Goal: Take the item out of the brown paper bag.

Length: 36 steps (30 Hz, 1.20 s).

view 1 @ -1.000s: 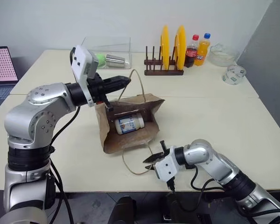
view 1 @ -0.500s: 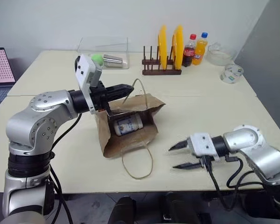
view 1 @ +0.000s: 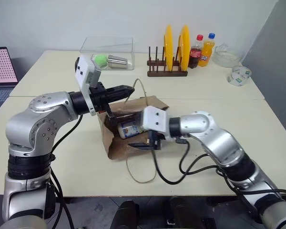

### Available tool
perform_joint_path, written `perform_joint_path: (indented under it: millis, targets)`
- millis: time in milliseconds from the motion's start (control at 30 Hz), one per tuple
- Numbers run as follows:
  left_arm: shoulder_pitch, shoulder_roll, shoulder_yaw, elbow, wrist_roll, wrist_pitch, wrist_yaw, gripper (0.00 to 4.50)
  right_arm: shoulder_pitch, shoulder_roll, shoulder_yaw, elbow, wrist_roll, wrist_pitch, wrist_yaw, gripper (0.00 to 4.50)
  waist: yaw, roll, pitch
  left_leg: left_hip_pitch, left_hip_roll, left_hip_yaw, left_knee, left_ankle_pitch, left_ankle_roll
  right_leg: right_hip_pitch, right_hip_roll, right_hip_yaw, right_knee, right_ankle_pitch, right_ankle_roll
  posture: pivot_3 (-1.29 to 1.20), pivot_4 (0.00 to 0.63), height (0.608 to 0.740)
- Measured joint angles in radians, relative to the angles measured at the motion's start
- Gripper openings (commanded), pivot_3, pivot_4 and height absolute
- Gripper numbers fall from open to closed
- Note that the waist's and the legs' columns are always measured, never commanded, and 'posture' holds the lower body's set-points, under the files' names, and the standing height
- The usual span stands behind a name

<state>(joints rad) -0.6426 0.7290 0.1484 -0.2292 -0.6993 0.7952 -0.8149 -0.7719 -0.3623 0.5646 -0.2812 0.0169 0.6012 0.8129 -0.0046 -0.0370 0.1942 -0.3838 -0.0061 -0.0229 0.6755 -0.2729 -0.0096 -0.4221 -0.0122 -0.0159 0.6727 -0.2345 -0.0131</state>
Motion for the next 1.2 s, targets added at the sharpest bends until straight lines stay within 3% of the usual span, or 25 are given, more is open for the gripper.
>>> perform_joint_path:
  millis: [367, 633, 867, 967, 1033, 1200]
  targets:
    - [-0.001, 0.013, 0.015, 0.027, 0.015, -0.021, 0.000, 0.00, -0.053, 0.055, 0.134, 0.180, -0.280, -0.079, -0.084, 4.48, -0.004, 0.000, 0.000, 0.000, 0.000, 0.000, 0.000, 0.000, 0.000, -0.001, 0.000, 0.000, 0.000, 0.000, 0.000, 0.00, 0.150, 0.740]
    - [-0.001, 0.014, 0.015, 0.031, 0.020, -0.034, -0.002, 0.00, -0.124, 0.067, 0.251, 0.344, -0.457, -0.250, -0.076, 4.48, -0.010, 0.000, 0.000, 0.000, 0.000, 0.000, 0.000, 0.000, 0.000, -0.001, 0.000, 0.000, 0.001, 0.000, 0.000, 0.00, 0.150, 0.740]
    - [-0.001, 0.022, 0.015, 0.040, 0.033, -0.045, -0.005, 0.00, -0.160, 0.129, 0.263, 0.511, -0.547, -0.353, -0.089, 4.48, -0.015, 0.000, 0.000, 0.001, 0.000, 0.000, 0.000, 0.000, 0.000, 0.000, 0.001, 0.000, 0.001, 0.000, 0.000, 0.00, 0.150, 0.740]
    - [0.000, 0.023, 0.015, 0.047, 0.043, -0.058, -0.007, 0.00, -0.161, 0.139, 0.250, 0.541, -0.551, -0.377, -0.089, 3.85, -0.015, 0.000, 0.000, 0.001, 0.000, 0.000, 0.000, 0.000, 0.000, 0.000, 0.001, 0.001, 0.001, 0.000, -0.001, 0.00, 0.150, 0.740]
    - [0.001, 0.027, 0.015, 0.052, 0.048, -0.065, -0.011, 0.00, -0.160, 0.139, 0.244, 0.553, -0.555, -0.391, -0.086, 3.17, -0.015, 0.000, 0.000, 0.001, 0.000, 0.000, 0.000, 0.000, 0.000, 0.000, 0.001, 0.000, 0.001, 0.000, -0.001, 0.00, 0.150, 0.740]
    - [0.007, 0.035, 0.015, 0.090, 0.077, -0.089, -0.025, 0.00, -0.138, 0.115, 0.208, 0.518, -0.545, -0.436, -0.065, 3.03, -0.015, 0.000, 0.000, 0.000, 0.000, 0.000, 0.000, 0.000, 0.000, 0.000, 0.001, 0.000, 0.001, 0.000, 0.000, 0.00, 0.150, 0.740]
